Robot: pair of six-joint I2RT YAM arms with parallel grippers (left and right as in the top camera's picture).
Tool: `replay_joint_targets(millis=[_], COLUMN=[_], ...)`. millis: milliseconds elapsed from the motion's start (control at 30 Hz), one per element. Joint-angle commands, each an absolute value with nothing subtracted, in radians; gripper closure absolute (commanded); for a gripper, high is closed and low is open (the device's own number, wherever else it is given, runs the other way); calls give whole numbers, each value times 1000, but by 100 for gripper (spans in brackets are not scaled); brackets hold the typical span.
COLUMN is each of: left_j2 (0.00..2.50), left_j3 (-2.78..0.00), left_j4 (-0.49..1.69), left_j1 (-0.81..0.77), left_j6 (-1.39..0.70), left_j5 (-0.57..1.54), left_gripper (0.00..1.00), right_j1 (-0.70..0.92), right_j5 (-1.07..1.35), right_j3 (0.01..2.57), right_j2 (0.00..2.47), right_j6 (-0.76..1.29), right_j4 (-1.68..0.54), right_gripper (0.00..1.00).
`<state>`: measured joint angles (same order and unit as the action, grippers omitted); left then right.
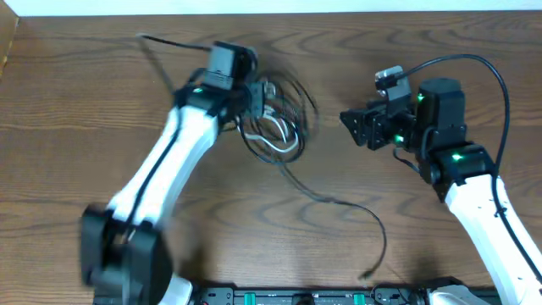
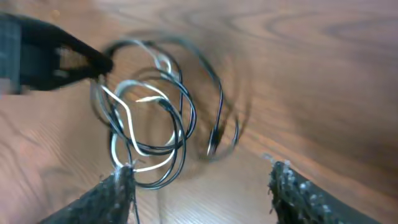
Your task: Untangle cables
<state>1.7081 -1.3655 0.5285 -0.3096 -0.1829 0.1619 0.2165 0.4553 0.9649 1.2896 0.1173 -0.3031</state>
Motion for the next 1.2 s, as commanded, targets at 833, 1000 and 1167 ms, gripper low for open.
replay_joint_targets(millis=[833,1000,1167], left_j2=[1450,1450,1450], left_j3=[-1403,-1403,-1403], left_j4=[398,397,395], left_j1=[-182,-182,-182], left_j6=[-373,-412,-433], left_j5=[916,918,961], left_gripper=[92,93,93], right_j1=[347,411,427], right_j5=[674,680,691], right_j3=[980,980,980], right_j2=[1405,1431,1514], right_j6=[276,220,236], right_j4=[66,83,196], right_gripper=[41,41,42])
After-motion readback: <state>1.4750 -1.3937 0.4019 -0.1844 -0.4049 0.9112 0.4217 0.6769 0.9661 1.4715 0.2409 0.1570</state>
